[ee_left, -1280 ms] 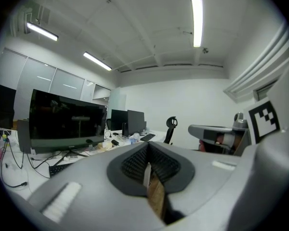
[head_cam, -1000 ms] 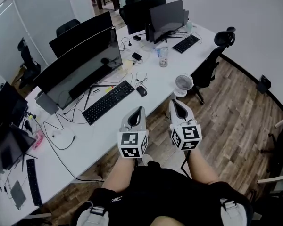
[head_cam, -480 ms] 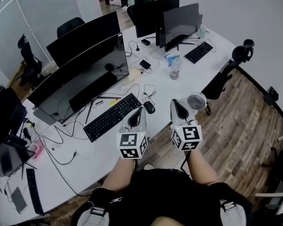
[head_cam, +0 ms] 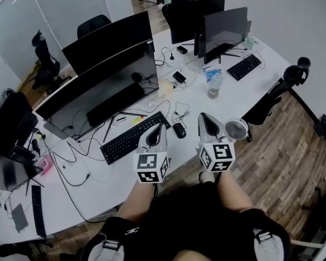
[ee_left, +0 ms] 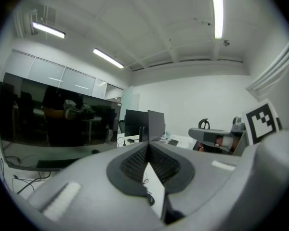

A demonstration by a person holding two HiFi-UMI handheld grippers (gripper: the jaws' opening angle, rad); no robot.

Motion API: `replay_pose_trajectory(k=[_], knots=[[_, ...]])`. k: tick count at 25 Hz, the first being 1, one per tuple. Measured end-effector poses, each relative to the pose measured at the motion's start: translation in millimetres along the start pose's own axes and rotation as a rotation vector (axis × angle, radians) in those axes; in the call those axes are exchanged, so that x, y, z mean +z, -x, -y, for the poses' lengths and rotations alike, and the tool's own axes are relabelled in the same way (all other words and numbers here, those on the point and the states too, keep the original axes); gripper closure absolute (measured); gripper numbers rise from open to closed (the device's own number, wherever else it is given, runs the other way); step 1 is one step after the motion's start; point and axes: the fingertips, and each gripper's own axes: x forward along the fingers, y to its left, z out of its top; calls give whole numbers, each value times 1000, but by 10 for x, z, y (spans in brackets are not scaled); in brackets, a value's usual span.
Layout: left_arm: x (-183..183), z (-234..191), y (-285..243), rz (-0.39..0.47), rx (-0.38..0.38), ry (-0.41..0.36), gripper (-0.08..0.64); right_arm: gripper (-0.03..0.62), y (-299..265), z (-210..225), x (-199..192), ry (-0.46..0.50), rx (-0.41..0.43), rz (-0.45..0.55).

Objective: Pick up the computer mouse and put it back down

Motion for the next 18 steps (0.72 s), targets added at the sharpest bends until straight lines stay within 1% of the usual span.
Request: replay_pose_trajectory(k=[7, 10, 13, 18], knots=[[101, -60, -189, 24, 139, 6, 509, 588, -458, 135, 18, 3, 127, -14], [108, -93, -254, 29, 197, 22, 509, 588, -619, 173, 7, 8, 176, -24], [61, -88, -306, 17, 240, 34, 509, 588, -740, 232, -50, 8, 204, -37], [-26, -116, -285, 0, 305, 51, 509, 588, -890, 259, -257, 7, 237, -75]])
